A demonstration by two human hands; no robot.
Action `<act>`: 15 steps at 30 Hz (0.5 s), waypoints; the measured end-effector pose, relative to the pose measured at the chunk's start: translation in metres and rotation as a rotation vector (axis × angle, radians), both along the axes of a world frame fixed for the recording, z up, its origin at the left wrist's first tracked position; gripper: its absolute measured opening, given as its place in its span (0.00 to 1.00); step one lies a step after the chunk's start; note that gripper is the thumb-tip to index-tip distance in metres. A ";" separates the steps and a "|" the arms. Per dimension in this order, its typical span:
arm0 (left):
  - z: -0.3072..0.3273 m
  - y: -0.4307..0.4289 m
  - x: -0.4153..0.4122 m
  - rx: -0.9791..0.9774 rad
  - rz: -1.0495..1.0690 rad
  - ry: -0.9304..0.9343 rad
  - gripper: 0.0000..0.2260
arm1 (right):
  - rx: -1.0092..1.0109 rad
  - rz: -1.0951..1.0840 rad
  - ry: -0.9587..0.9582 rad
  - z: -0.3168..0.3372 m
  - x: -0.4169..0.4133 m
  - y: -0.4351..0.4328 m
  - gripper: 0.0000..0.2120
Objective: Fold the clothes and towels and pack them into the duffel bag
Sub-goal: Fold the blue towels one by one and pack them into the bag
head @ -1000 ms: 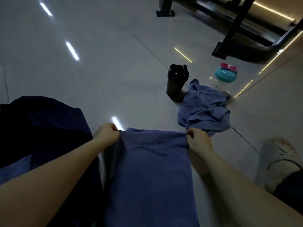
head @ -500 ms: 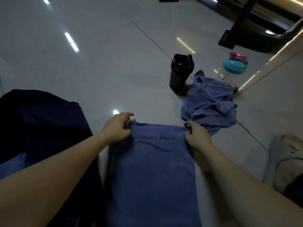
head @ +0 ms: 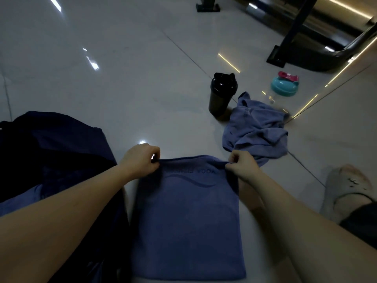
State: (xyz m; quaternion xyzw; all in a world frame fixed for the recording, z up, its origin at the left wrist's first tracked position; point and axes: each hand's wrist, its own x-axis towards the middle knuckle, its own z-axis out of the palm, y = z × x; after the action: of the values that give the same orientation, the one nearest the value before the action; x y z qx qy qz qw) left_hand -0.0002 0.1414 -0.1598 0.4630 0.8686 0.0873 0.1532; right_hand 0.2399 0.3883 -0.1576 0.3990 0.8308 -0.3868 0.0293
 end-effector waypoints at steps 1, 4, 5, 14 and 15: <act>0.007 -0.003 -0.001 0.005 0.014 -0.014 0.03 | -0.062 -0.034 0.051 0.008 0.000 0.000 0.10; 0.033 -0.012 -0.004 0.019 0.036 -0.066 0.04 | -0.245 -0.123 0.163 0.032 0.005 0.003 0.04; 0.043 -0.015 -0.003 0.035 0.053 -0.091 0.05 | -0.295 -0.137 0.181 0.041 0.008 0.004 0.03; 0.137 -0.033 0.024 0.201 0.067 -0.138 0.08 | -0.533 -0.201 0.376 0.133 0.046 0.005 0.06; 0.151 -0.034 0.028 0.233 0.071 -0.139 0.08 | -0.559 -0.196 0.430 0.146 0.050 0.006 0.07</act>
State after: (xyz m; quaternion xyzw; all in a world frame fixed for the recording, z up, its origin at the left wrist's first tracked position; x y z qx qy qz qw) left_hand 0.0278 0.1077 -0.0091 0.4395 0.8558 0.2248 0.1549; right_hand 0.2897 0.3941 -0.0112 0.3631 0.6378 -0.6751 -0.0752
